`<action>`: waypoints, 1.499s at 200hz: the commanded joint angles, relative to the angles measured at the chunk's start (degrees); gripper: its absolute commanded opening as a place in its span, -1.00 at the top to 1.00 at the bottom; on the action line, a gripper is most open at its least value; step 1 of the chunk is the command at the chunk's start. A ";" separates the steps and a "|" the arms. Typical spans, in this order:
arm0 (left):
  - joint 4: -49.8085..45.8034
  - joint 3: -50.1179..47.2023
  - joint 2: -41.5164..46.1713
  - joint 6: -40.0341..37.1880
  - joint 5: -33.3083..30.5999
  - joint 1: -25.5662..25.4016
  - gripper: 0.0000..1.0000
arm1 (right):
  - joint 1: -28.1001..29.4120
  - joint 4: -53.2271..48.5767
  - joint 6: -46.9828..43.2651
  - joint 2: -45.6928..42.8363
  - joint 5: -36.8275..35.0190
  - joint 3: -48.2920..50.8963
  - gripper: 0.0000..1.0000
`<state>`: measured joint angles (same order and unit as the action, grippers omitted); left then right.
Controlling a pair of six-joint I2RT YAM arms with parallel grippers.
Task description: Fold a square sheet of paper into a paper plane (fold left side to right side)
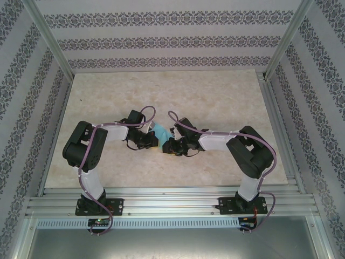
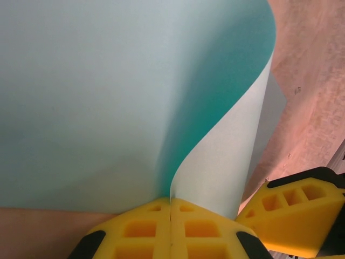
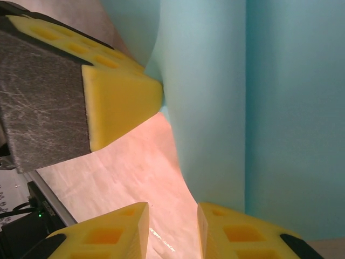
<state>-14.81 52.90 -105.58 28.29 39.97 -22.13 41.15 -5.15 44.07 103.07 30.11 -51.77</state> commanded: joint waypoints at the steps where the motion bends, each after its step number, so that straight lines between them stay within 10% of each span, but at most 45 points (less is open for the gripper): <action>1: 0.81 1.52 -0.99 -0.44 0.09 0.47 1.00 | 0.14 1.47 0.83 0.55 -0.42 -0.29 0.40; 300: 1.36 2.83 -2.01 0.81 -1.52 0.85 0.98 | -1.87 1.98 4.73 3.66 -1.15 5.14 0.42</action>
<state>-14.17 54.08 -106.61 28.97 39.94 -22.13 39.62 -0.95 47.66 103.68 30.89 -48.36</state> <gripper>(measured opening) 0.057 0.290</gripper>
